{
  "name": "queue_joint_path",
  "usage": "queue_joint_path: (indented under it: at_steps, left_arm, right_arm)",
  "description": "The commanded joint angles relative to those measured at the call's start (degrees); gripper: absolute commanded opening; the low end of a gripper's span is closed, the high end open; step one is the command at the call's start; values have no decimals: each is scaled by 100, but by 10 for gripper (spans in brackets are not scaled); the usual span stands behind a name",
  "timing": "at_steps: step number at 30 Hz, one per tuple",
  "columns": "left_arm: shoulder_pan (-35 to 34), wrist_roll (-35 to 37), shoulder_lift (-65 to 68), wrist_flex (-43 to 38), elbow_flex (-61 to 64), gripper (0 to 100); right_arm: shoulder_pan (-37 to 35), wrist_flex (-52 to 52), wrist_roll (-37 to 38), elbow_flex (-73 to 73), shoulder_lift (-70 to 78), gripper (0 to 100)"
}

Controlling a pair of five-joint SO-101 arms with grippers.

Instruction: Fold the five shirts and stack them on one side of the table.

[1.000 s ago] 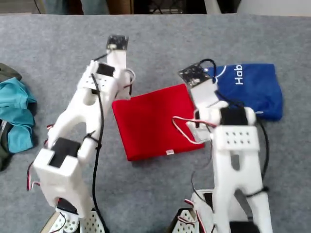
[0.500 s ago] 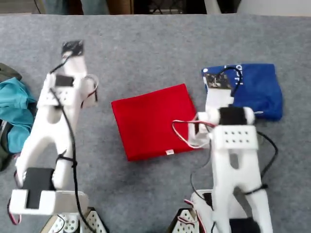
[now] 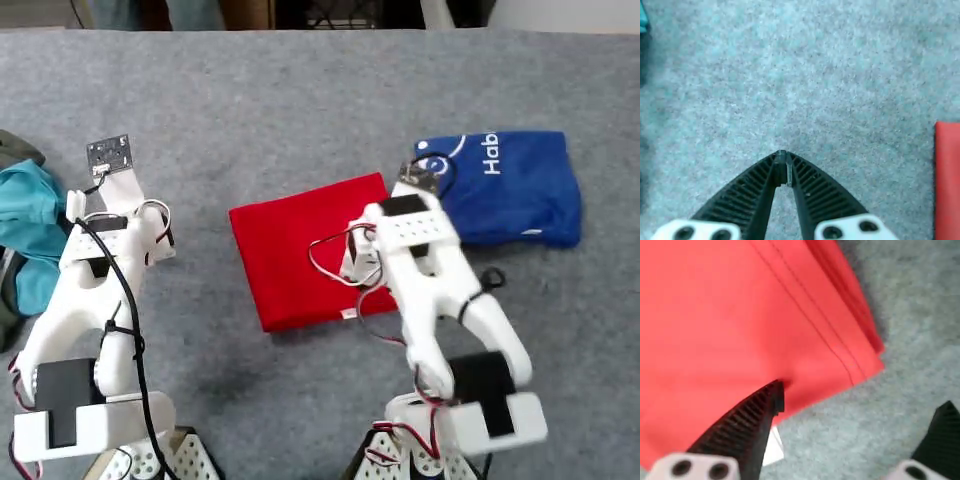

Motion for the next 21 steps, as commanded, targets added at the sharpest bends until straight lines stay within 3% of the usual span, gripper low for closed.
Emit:
queue_joint_path:
  at_steps: [1, 4, 14, 21]
  left_arm:
    - [-40, -18, -264, -79, 13, 30]
    - [-40, -18, -264, -79, 13, 30]
    - [-66, -18, -264, -79, 22, 30]
    - [-57, -18, -281, -79, 48, 30]
  right_arm:
    - [-44, -264, -88, -295, 286, 452]
    - [26, -281, -70, -295, 418, 428]
    - [79, -281, 378, -286, 470, 113]
    - [158, -431, 378, -286, 426, 92]
